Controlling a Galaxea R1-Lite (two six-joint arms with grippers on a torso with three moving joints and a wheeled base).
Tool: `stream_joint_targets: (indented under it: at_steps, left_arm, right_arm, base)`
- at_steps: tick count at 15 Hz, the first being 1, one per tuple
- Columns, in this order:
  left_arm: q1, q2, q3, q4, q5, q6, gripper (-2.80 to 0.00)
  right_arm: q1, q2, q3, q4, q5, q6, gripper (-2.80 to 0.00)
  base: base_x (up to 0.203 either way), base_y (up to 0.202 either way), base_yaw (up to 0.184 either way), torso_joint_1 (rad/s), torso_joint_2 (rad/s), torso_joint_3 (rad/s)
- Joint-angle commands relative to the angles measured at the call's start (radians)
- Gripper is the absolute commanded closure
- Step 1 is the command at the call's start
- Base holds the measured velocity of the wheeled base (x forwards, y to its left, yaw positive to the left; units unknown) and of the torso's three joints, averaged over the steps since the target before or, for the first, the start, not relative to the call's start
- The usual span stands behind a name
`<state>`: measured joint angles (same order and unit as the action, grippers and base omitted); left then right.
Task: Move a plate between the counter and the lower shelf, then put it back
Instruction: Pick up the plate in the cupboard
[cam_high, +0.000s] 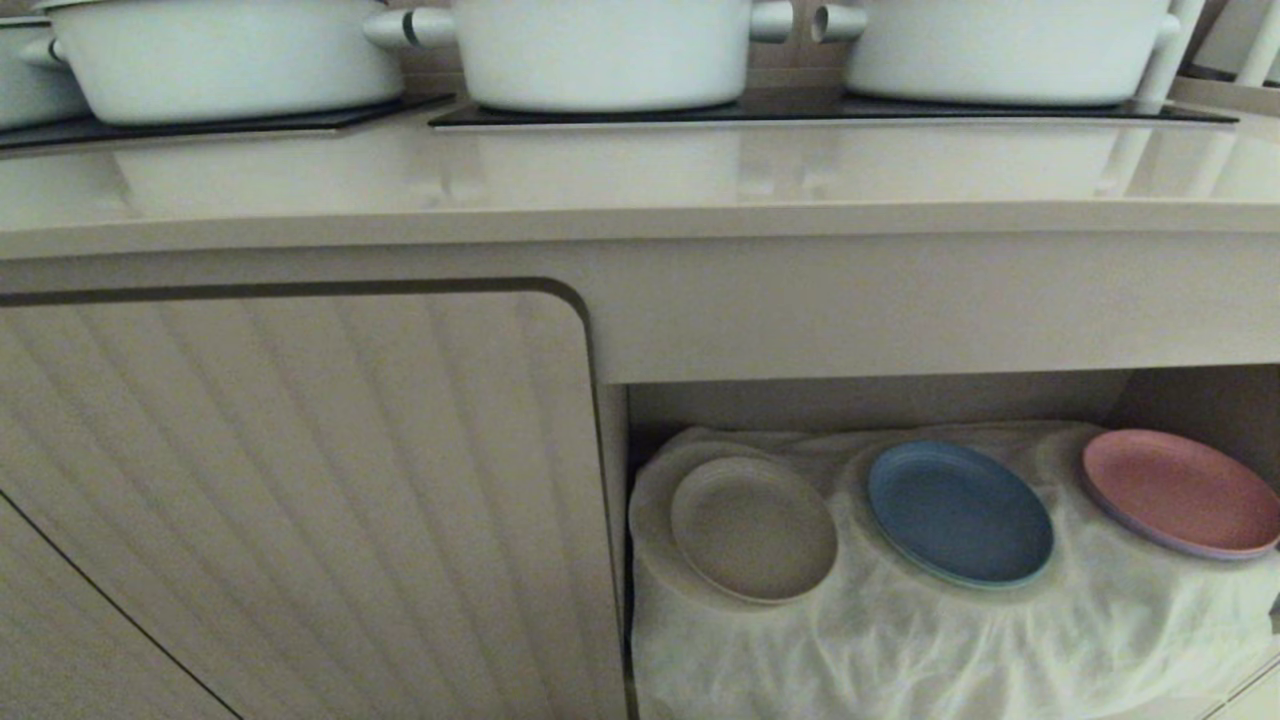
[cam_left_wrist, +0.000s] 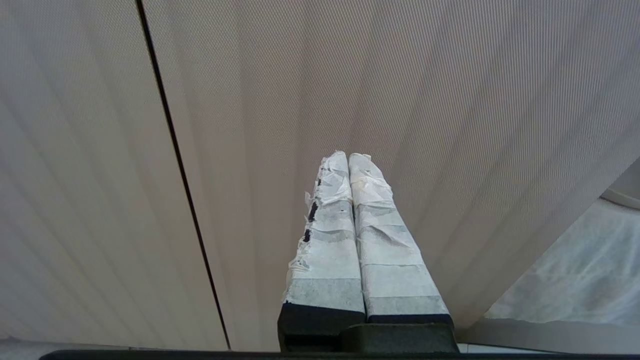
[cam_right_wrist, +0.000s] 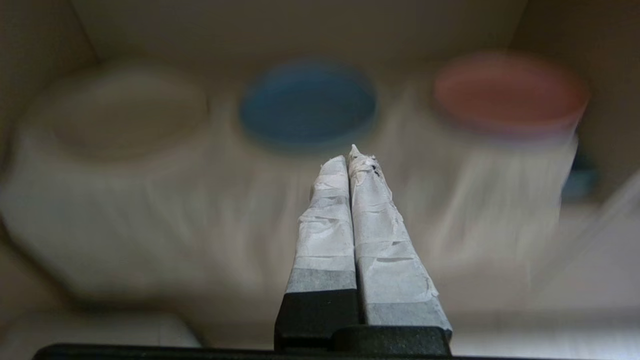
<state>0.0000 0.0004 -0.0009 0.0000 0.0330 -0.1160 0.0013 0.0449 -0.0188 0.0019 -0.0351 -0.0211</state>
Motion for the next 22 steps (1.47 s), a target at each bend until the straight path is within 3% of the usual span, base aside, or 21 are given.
stream_joint_targets:
  at_steps: [1,3,22]
  left_arm:
    - [0.0,0.0,-0.001,0.0,0.001,-0.001,0.0]
    - [0.0,0.0,0.001,0.0,0.001,-0.001,0.0]
    - [0.0,0.0,-0.001,0.0,0.001,-0.001,0.0]
  right_arm:
    - [-0.001,-0.045,0.017,-0.178,0.003,0.012,0.0]
    - [-0.001,-0.045,0.019,-0.165,-0.003,0.087,0.0]
    - [-0.001,-0.045,0.019,-0.164,-0.005,0.089,0.0]
  base:
    - [0.0,0.0,0.0,0.0,0.0,0.0]
    - [0.0,0.0,0.0,0.0,0.0,0.0]
    - [0.0,0.0,0.0,0.0,0.0,0.0]
